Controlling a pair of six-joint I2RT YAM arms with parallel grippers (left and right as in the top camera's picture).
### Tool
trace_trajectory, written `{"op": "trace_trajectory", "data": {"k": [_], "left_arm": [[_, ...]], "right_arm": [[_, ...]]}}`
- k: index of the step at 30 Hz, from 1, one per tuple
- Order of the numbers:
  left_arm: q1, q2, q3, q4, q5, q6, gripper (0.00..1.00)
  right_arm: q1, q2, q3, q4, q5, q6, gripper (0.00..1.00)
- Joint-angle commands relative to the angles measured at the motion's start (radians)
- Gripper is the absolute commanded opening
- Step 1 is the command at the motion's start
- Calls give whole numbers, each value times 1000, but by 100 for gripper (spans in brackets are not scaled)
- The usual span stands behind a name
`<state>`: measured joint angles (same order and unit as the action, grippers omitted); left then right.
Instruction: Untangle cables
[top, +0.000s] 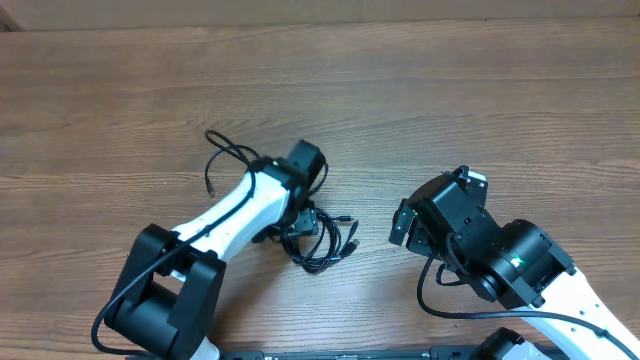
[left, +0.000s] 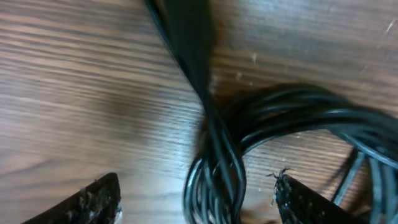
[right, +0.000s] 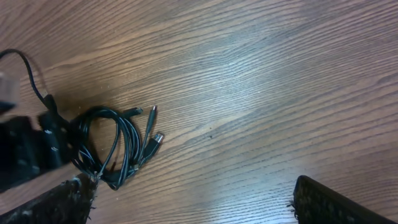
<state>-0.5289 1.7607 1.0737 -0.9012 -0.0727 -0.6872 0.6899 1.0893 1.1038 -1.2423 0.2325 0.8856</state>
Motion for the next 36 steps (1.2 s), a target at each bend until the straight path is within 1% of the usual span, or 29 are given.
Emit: {"op": "trace_trajectory", "data": {"k": [1,5,6,8,9,10,12,13,15,16,17,18,19,20,21,24,28,30,32,36], "left_arm": [[-27,-15,-85,79,-31,62,67],[-31,-15,-150,161,-31,195,22],[-31,-15,-158,164,-32,206,5],[-27,-15,-162,161,-30,179,4],[-24,-15,-162,162,-30,133,4],[-20,-15,-161,163,-31,59,4],[-6,-15,-161,157,-22,-157,4],[3,-15,-161,143,11,-312,4],[21,-15,-161,123,152,-605,4],[30,-15,-161,122,259,-743,6],[36,-15,-161,132,377,-865,18],[39,-15,-161,157,497,-969,33],[40,-15,-161,193,595,-1021,50],[39,-15,-161,244,661,-1022,69],[38,-15,-161,344,719,-961,100],[38,-15,-161,457,809,-810,99],[38,-16,-161,469,913,-649,99],[38,-25,-161,466,910,-546,99],[37,-53,-161,446,905,-446,100],[38,-141,-161,435,882,-339,100]], "right_arm": [[3,-5,-7,-7,2,0,100],[3,-5,-13,-23,2,1,100],[3,-5,-16,-24,2,1,100],[3,-5,-23,-24,2,1,100],[3,-5,-27,-23,2,1,100],[3,-5,-32,-19,2,1,100],[3,-5,-39,-13,2,2,100],[3,-5,-44,-9,2,1,100],[3,-5,-50,-9,0,1,100],[3,-5,-52,-12,-2,1,100],[3,-5,-52,-16,-2,2,100],[3,-5,-52,-19,-1,2,100],[3,-5,-52,-20,-1,2,100],[3,-5,-52,-19,-1,2,100],[3,-5,-52,-19,-1,2,100],[3,-5,-52,-17,-1,2,100],[3,-5,-52,-2,-1,6,100],[3,-5,-52,-1,-3,25,100],[3,-5,-52,0,-10,79,100],[5,-15,-52,11,-9,168,100]]}}
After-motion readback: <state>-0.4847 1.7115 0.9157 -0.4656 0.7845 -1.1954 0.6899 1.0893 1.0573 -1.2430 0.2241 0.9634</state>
